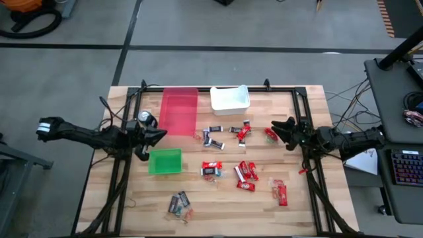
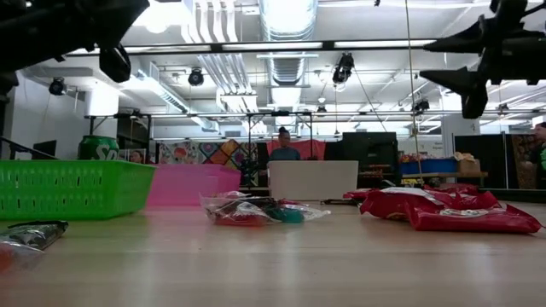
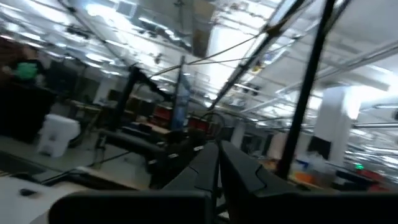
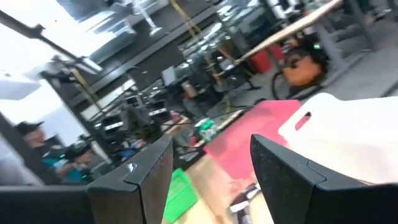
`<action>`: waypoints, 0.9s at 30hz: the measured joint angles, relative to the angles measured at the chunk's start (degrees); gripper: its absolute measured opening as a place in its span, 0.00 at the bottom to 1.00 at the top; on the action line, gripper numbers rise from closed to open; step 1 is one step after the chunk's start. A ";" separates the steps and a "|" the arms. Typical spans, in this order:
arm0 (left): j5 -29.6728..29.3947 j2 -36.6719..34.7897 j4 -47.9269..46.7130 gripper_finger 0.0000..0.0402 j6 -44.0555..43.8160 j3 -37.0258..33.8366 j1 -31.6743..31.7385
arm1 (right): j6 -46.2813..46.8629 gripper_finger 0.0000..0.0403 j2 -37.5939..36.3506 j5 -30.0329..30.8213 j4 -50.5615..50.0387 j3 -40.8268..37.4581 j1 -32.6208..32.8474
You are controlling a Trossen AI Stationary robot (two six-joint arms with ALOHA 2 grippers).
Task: Organize candy in baskets
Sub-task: Put the red chocolate into the pink bin
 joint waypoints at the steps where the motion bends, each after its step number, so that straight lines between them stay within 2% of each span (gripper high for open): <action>1: -1.02 0.52 0.06 0.00 0.37 0.00 -0.01 | 1.17 0.51 0.78 0.77 -0.65 0.17 0.00; 7: -5.22 1.99 0.18 0.00 1.06 0.00 0.00 | 8.37 0.51 8.46 5.30 -8.43 5.31 0.00; 12: -5.79 3.02 0.16 0.00 1.06 0.00 0.00 | 14.54 0.51 16.96 7.29 -18.72 11.69 0.00; 14: -5.79 3.46 0.14 0.00 1.06 0.00 0.00 | 14.29 0.51 20.22 7.24 -22.20 14.27 0.00; 17: -5.80 3.88 0.23 0.00 1.06 0.00 0.00 | 6.44 0.51 25.41 6.70 -24.49 17.94 0.00; 23: -5.81 3.92 0.25 0.00 1.09 0.00 0.00 | -20.39 0.51 36.66 3.02 -24.51 24.89 0.00; 27: -5.81 3.90 0.25 0.00 1.09 0.00 0.00 | -33.24 0.51 45.30 1.85 -25.08 28.71 0.01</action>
